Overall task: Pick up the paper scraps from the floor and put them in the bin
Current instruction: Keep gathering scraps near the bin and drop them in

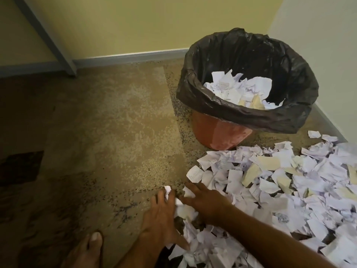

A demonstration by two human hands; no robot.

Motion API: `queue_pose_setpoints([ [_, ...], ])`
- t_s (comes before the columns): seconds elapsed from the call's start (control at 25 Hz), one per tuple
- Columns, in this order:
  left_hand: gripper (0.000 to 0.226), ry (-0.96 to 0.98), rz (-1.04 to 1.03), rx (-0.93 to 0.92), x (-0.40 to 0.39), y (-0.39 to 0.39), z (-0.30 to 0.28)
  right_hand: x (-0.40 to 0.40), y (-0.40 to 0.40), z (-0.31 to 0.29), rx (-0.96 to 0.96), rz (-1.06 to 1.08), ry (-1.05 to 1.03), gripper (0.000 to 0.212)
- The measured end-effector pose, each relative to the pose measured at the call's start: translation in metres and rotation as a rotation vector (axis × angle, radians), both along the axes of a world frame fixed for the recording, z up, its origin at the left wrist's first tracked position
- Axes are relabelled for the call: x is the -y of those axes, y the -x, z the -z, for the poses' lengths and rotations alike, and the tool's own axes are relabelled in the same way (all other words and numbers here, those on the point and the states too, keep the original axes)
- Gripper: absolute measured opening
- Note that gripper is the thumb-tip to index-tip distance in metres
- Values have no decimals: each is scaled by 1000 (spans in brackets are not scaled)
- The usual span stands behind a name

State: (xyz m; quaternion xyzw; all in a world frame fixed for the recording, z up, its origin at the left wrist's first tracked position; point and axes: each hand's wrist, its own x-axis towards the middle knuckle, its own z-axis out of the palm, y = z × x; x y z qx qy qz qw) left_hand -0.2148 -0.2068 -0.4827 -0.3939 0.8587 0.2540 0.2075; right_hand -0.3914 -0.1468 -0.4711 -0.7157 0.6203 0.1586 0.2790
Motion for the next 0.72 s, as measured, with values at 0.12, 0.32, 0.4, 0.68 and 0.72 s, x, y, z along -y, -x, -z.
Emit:
queue_pose_setpoints([
  [0.12,129,41,33,-39,-12,3,2,-5,-2,3,54,22,71,65],
  [0.32,79,-25,-26,-184,-20,-4,15,1,-5,10,82,2,94,56],
  [0.4,65,-68,-65,-258,-21,-7,21,5,-6,10,74,8,121,46],
  [0.68,24,-303,-323,-497,-8,-20,36,10,-9,14,62,34,92,50],
  [0.72,23,-304,-359,-500,-5,-20,35,13,-10,15,55,51,67,53],
])
